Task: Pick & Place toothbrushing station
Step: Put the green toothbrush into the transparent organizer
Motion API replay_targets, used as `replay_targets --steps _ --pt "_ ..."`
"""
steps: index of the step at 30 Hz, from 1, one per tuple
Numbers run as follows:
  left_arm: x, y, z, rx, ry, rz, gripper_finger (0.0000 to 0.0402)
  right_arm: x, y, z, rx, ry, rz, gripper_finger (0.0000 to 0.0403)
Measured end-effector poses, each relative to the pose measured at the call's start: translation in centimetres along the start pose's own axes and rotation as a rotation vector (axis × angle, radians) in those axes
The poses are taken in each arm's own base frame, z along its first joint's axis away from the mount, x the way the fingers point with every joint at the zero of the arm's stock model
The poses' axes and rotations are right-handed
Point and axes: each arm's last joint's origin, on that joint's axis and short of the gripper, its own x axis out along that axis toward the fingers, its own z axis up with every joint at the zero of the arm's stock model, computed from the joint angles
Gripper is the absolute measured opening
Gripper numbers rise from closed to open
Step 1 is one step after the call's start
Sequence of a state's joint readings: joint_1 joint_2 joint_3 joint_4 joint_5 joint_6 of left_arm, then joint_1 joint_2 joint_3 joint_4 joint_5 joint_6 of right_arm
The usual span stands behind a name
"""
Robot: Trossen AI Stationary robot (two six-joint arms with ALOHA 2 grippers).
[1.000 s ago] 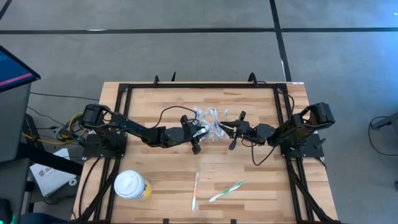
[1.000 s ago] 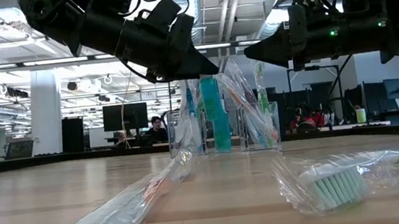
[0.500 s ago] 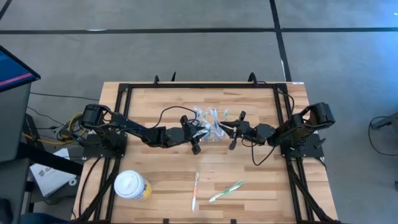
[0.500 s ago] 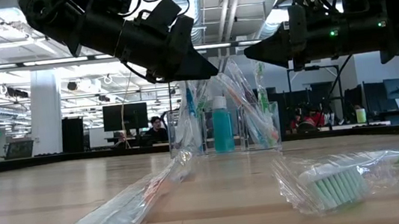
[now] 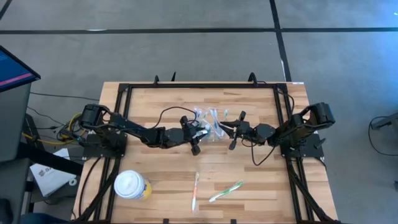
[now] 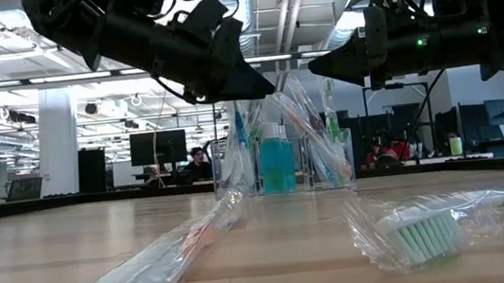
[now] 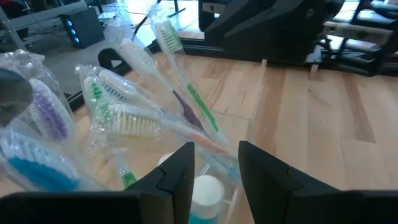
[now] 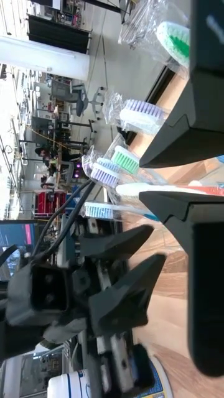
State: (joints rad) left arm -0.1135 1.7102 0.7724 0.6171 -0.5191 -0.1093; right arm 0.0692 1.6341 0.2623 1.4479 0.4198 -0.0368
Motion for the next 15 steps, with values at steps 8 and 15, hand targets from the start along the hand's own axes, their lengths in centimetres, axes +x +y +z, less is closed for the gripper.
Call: replay_targets --steps 8,15 --pt "-2.0 -1.5 1.5 0.028 -0.050 -0.067 0.0113 0.0 0.0 0.0 0.000 0.001 0.001 0.0062" --pt "-4.3 -3.5 2.5 0.048 -0.091 -0.152 0.0112 0.0 0.1 0.0 0.000 0.003 0.009 0.0062"
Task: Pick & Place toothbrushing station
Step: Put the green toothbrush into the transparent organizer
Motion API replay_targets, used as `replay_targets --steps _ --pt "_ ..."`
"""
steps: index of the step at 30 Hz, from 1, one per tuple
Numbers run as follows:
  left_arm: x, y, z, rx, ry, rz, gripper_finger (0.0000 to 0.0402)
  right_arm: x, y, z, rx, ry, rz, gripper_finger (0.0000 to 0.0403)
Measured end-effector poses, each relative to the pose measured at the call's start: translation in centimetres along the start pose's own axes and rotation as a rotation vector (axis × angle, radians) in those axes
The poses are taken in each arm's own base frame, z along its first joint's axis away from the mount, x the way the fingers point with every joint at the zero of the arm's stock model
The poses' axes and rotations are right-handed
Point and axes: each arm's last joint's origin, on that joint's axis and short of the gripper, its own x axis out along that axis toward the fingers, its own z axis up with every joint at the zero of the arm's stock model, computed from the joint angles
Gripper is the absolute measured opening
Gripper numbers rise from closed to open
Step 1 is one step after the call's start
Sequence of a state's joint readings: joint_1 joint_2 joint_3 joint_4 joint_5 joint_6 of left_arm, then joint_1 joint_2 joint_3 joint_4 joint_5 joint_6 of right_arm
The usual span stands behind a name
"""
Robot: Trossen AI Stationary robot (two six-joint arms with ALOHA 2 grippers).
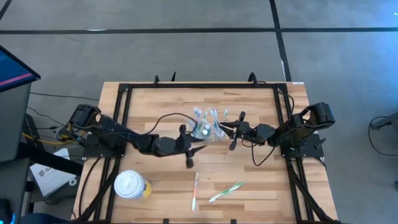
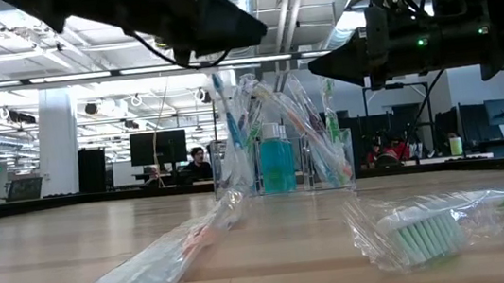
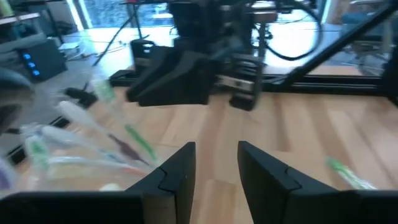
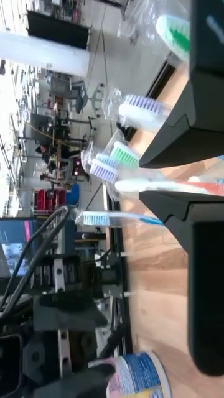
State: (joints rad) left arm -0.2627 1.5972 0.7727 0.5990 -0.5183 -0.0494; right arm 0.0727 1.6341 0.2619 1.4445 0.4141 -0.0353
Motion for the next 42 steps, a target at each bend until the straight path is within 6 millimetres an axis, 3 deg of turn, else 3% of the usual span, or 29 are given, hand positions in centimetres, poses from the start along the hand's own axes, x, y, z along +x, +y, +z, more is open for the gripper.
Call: replay_targets --steps 11,21,35,42 --pt "-1.9 -3.6 -0.8 0.040 0.066 -0.364 0.0112 -0.3 0.8 0.1 0.004 -0.008 0.057 0.0062" --pt "-2.6 -4.7 -1.9 0.227 0.126 -0.676 0.0112 0.0 1.7 0.6 0.016 -0.032 0.090 0.0062" --pt "-1.2 -5.5 -5.6 0.276 0.241 -0.696 0.0112 0.0 4.1 1.2 -0.053 -0.039 0.193 0.0062" --pt "-1.1 -5.5 -5.6 0.237 0.249 -0.685 0.0112 -0.9 5.5 0.8 -0.069 -0.002 0.258 0.0062"
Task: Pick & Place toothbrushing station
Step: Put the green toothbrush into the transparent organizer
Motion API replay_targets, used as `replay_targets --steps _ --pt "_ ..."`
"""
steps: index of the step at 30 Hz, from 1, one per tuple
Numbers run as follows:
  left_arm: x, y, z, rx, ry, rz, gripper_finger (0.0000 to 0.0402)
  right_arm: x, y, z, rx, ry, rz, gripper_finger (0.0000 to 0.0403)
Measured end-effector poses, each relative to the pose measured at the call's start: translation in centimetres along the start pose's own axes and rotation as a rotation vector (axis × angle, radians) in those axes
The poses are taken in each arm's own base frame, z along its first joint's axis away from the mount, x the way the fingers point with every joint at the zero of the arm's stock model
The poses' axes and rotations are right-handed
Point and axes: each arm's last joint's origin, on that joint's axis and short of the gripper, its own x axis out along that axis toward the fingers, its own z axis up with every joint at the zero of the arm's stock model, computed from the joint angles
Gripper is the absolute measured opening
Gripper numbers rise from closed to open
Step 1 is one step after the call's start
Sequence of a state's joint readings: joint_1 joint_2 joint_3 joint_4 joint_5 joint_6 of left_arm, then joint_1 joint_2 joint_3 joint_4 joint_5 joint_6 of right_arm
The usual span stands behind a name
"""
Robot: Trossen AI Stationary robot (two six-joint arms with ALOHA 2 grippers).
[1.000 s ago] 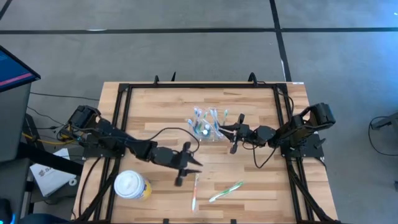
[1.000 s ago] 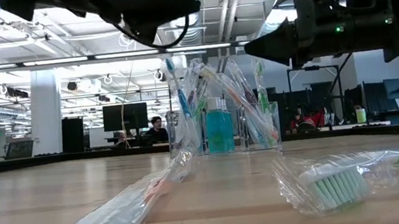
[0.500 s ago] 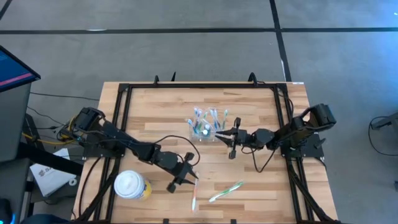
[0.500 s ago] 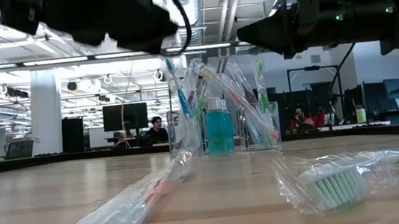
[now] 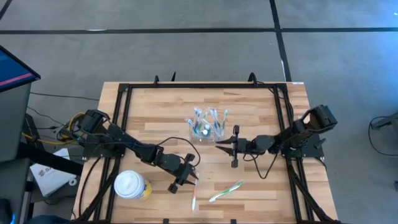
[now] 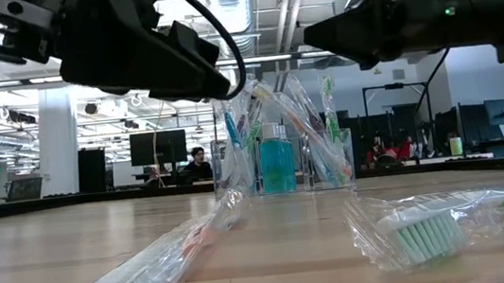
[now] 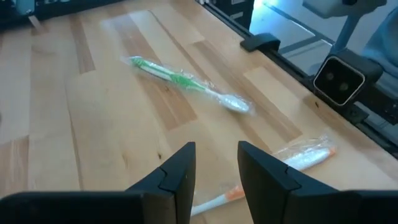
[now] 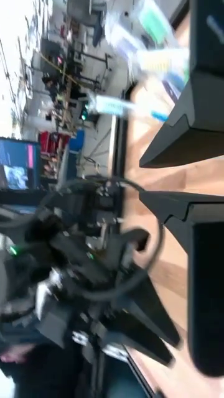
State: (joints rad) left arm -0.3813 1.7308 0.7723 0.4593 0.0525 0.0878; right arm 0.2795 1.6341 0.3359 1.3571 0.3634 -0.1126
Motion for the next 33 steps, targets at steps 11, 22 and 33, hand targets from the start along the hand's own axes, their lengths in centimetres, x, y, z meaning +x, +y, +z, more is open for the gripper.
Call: replay_targets --steps 11,22,33 --pt "0.0 0.1 0.3 -0.043 -0.024 0.007 0.0112 -1.5 3.5 -1.3 0.022 0.152 0.170 0.0062" --pt "-0.1 0.2 0.5 -0.042 -0.042 0.009 0.0112 -1.1 8.3 -1.8 0.073 0.553 0.367 0.0062" --pt "-0.1 0.2 0.5 -0.041 -0.043 0.009 0.0112 -0.8 10.9 -0.4 -0.001 0.703 0.443 0.0062"
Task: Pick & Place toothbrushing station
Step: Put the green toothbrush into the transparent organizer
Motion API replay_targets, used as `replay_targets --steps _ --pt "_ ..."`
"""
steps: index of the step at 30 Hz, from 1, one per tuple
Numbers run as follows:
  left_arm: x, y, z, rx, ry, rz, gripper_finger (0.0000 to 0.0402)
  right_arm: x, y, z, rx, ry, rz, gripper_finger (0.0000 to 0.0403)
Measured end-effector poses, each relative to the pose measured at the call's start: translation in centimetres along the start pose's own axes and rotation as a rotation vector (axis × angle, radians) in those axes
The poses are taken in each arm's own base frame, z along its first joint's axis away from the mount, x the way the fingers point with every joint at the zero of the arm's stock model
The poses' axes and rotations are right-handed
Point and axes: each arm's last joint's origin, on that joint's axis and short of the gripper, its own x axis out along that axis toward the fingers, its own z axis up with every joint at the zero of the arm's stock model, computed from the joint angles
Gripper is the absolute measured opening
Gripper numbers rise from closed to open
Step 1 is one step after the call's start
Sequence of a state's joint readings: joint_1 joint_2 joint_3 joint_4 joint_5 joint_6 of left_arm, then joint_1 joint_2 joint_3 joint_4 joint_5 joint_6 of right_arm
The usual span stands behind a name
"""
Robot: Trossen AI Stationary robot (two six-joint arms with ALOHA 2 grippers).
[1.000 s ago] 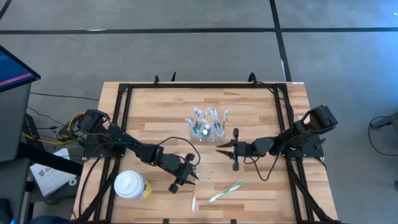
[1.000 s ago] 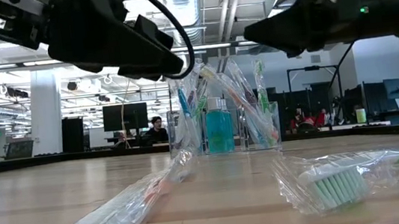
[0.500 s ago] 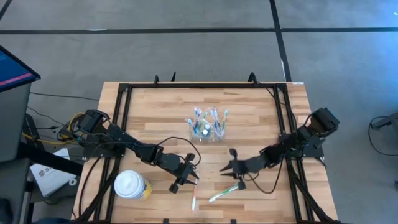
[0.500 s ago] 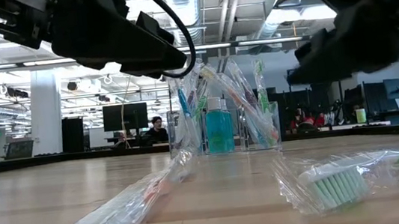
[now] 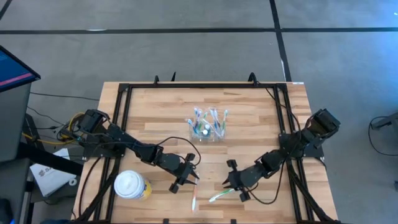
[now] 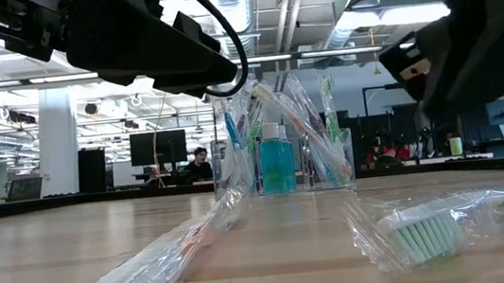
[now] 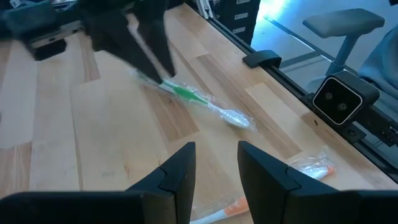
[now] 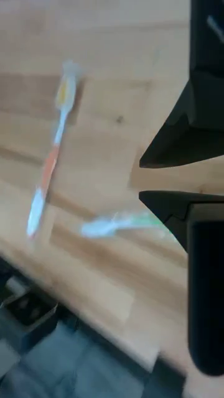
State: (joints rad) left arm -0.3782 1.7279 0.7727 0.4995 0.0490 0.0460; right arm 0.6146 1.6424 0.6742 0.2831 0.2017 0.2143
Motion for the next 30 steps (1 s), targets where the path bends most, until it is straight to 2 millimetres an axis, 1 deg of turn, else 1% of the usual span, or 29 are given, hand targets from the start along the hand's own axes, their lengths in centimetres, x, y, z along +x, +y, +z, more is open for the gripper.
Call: replay_targets --steps 3,7,10,16,19,23,30 --pt "0.0 0.0 0.0 0.000 -0.001 0.001 0.0112 -0.1 0.6 0.9 0.009 -0.017 0.042 0.0062" --pt "0.0 0.0 0.0 0.001 -0.004 0.006 0.0112 0.0 1.4 1.2 0.010 0.003 0.055 0.0062" --pt "0.0 0.0 0.0 0.001 -0.005 0.006 0.0112 0.6 1.7 0.7 0.016 0.047 0.058 0.0062" --pt "0.0 0.0 0.2 0.001 -0.018 0.006 0.0112 2.4 2.5 0.9 0.003 0.076 0.067 0.0062" --pt "0.0 0.0 0.3 0.000 -0.027 0.006 0.0112 2.9 2.6 1.1 -0.003 0.084 0.065 0.0062" --pt "0.0 0.0 0.3 0.000 -0.027 0.006 0.0112 3.8 2.7 0.4 0.000 0.154 0.047 0.0062" --pt "0.0 0.0 0.4 0.000 -0.035 0.006 0.0112 4.6 3.0 0.6 -0.006 0.161 0.070 0.0067"
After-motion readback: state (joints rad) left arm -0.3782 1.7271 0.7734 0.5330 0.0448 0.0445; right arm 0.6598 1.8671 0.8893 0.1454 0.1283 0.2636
